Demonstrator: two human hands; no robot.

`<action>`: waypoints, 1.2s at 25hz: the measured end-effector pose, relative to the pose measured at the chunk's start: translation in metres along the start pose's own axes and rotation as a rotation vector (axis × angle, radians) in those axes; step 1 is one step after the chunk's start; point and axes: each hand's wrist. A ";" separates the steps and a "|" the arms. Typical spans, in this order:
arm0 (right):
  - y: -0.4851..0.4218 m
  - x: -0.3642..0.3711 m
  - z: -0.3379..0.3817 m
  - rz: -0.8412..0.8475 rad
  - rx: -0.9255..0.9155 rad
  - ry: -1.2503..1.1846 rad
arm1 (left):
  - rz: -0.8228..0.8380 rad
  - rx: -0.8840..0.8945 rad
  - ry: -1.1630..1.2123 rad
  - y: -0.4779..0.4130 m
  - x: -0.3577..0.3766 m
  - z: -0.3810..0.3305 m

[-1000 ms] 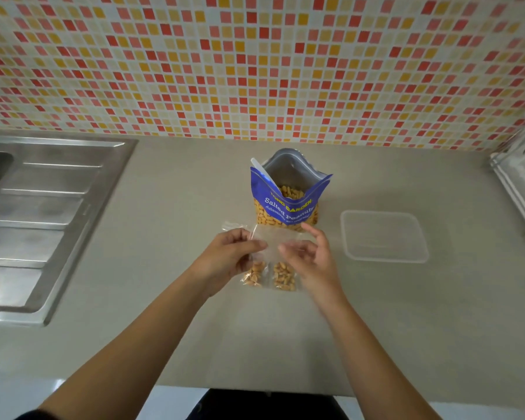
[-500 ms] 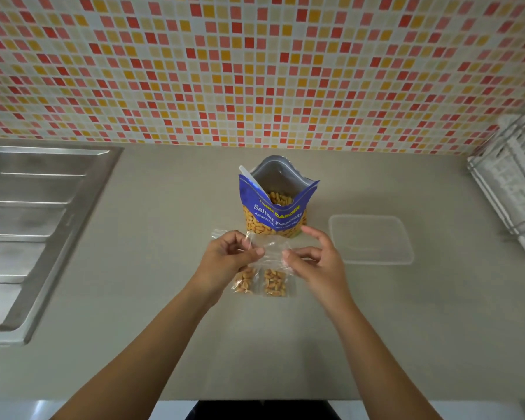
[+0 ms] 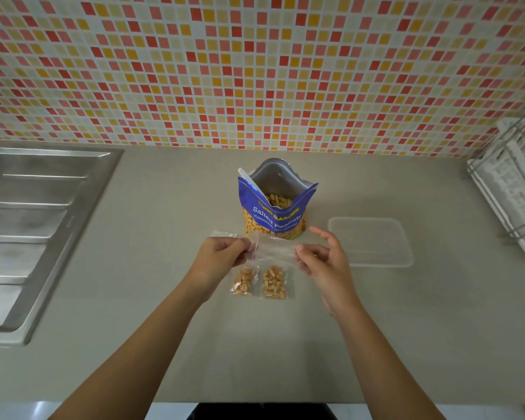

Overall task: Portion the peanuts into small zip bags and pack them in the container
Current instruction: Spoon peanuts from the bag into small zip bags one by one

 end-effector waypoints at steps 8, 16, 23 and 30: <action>0.003 -0.009 -0.001 0.026 -0.014 0.023 | 0.026 0.069 -0.166 0.001 -0.004 -0.009; 0.008 -0.016 0.000 -0.090 -0.498 0.462 | 0.000 0.079 -0.276 0.007 0.002 -0.013; 0.011 0.005 0.001 0.324 -0.683 0.813 | -0.007 0.138 -0.407 0.013 0.004 -0.019; 0.008 0.015 0.003 0.290 -0.682 0.725 | -0.062 0.315 -0.621 0.022 0.008 -0.026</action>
Point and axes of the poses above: each hand's wrist, its own y-axis away from the middle knuckle, its own x-axis out of the palm, z = x × y, and after that the axes turned 9 degrees about -z, right-handed
